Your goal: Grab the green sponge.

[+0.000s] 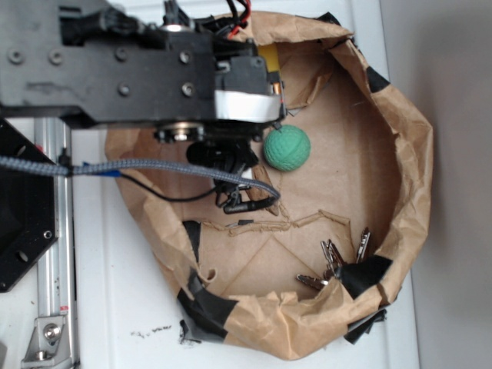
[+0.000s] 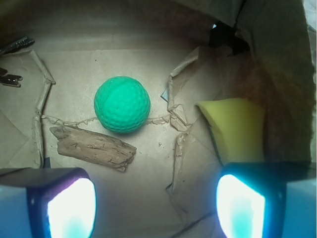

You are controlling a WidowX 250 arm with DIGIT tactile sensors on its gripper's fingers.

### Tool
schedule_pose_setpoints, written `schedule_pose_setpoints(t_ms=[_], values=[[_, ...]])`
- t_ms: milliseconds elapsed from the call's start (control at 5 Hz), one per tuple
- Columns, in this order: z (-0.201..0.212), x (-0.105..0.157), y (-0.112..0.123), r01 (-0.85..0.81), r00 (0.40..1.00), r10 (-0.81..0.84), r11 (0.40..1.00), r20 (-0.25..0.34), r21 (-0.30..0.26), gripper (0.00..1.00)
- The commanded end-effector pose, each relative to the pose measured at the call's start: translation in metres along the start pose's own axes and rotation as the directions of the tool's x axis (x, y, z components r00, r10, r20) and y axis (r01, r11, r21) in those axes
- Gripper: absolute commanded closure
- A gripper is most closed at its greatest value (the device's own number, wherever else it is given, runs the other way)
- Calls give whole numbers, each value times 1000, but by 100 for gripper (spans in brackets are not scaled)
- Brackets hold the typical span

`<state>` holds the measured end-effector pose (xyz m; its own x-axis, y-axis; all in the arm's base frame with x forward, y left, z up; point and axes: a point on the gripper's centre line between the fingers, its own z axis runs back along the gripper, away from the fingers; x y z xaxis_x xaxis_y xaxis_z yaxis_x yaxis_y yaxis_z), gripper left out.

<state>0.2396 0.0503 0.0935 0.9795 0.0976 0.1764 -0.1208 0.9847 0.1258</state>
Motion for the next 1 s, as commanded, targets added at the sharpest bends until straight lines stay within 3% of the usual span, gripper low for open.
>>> schedule_pose_setpoints(t_ms=[0, 200, 400, 800], values=[[12, 12, 5, -11, 999, 11, 1000, 49, 5, 0], [12, 12, 5, -11, 999, 11, 1000, 49, 5, 0], [-6, 11, 18, 46, 991, -49, 999, 125, 27, 0], [-23, 15, 38, 126, 985, -124, 992, 120, -13, 0]])
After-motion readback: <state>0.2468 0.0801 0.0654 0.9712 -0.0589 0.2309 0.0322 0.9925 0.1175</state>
